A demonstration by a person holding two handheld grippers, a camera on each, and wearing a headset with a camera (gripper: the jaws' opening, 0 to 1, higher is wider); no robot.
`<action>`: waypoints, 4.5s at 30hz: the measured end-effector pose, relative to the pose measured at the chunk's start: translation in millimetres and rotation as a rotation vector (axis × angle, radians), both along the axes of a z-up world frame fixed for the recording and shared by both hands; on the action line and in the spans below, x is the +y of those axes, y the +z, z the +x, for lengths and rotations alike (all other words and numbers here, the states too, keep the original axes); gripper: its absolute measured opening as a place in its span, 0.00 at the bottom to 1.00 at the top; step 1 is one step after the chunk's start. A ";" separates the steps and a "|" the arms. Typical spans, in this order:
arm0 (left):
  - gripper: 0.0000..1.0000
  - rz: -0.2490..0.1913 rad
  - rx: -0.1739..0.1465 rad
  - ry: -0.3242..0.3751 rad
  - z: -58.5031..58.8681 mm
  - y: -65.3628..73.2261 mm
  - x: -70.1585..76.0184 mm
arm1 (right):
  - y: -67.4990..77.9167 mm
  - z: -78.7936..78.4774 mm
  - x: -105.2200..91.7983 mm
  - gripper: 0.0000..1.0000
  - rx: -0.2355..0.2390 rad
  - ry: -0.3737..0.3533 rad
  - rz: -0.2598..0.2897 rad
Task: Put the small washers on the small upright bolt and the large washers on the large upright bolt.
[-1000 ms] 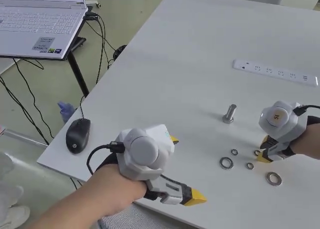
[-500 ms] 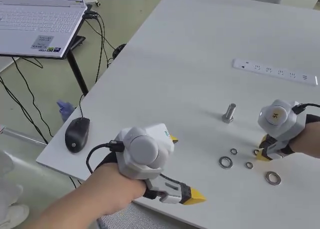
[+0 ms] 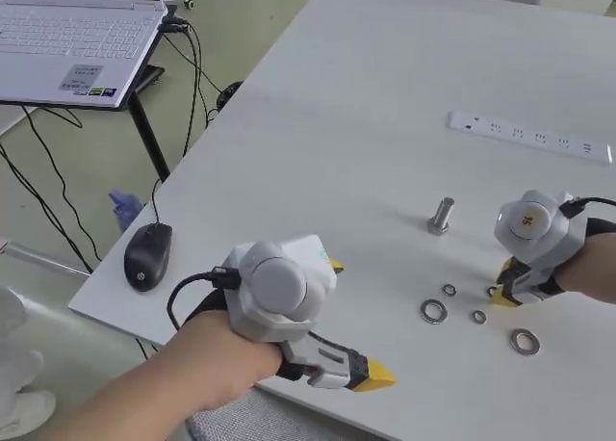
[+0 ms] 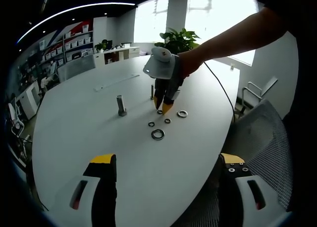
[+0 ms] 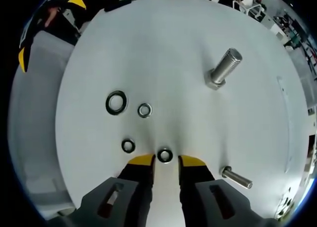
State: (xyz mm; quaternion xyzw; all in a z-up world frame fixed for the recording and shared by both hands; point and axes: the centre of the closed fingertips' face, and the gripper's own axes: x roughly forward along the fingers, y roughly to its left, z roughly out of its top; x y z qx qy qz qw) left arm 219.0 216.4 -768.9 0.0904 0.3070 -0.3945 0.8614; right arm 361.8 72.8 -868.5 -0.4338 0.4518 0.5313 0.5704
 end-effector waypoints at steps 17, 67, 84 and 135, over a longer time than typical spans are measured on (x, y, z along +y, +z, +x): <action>0.84 -0.003 0.000 -0.003 -0.8 0.0 -0.7 | -0.6 -2.9 1.3 0.15 -0.009 0.012 -0.020; 0.84 0.004 -0.005 -0.010 7.0 1.9 -0.1 | 43.3 9.2 -54.9 0.12 0.007 -0.176 0.009; 0.84 0.002 -0.005 -0.010 8.9 3.7 -2.3 | 54.4 33.8 -62.7 0.12 -0.016 -0.209 0.011; 0.84 0.005 0.003 -0.011 11.0 1.4 0.3 | 65.2 80.9 -38.3 0.12 -0.056 -0.198 0.020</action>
